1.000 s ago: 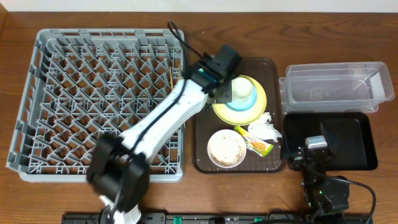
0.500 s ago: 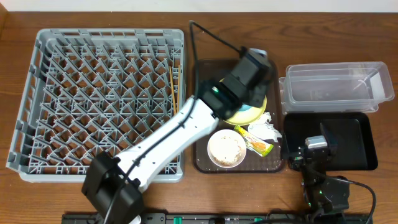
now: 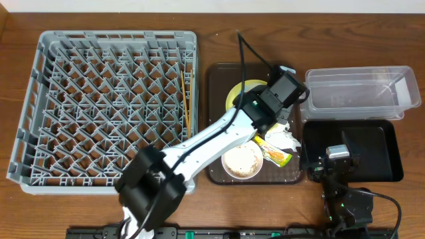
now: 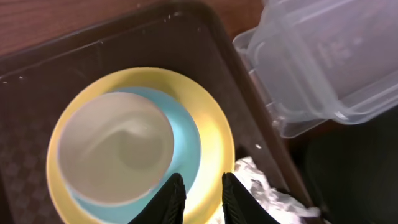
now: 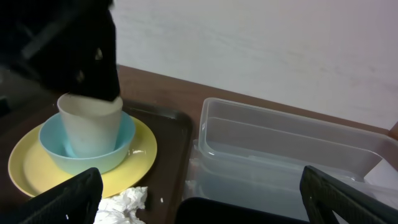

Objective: Sort waste into correct bins and load items into the dishwasher rack
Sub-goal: 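Lower the left gripper and grasp the white cup rim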

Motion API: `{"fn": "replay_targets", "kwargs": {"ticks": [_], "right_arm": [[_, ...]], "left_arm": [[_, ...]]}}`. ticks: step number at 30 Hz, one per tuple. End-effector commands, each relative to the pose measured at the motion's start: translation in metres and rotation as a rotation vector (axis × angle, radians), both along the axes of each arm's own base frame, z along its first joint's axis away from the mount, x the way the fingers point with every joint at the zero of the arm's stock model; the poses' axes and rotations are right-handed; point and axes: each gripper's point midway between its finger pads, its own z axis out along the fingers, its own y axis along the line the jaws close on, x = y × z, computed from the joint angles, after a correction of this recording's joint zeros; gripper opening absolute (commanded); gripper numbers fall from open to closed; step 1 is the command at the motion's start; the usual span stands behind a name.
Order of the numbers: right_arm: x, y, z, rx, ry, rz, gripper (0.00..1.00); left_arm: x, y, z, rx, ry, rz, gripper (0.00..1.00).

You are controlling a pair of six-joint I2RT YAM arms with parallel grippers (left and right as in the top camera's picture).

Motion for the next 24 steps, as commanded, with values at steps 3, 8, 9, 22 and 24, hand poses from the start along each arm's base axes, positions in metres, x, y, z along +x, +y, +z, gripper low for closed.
{"fn": "replay_targets", "kwargs": {"ticks": [3,8,9,22,24], "right_arm": [[0.0,0.0,-0.001,-0.003,0.002,0.0,0.99],[0.0,0.0,-0.001,-0.003,0.002,0.0,0.99],[0.0,0.0,-0.001,-0.003,0.002,0.0,0.99],[0.0,0.0,-0.001,-0.004,0.002,0.0,0.99],[0.0,0.0,-0.001,-0.003,0.002,0.0,0.99]], "left_arm": [[0.011,0.004,-0.014,0.066,-0.037,0.009,0.25],[0.014,0.008,-0.023,0.11,-0.048,0.004,0.25],[0.015,0.009,-0.024,0.114,-0.05,0.009,0.28],[0.024,0.01,-0.025,0.116,-0.083,0.008,0.32],[0.026,0.01,-0.027,0.117,-0.083,0.01,0.32]]}}
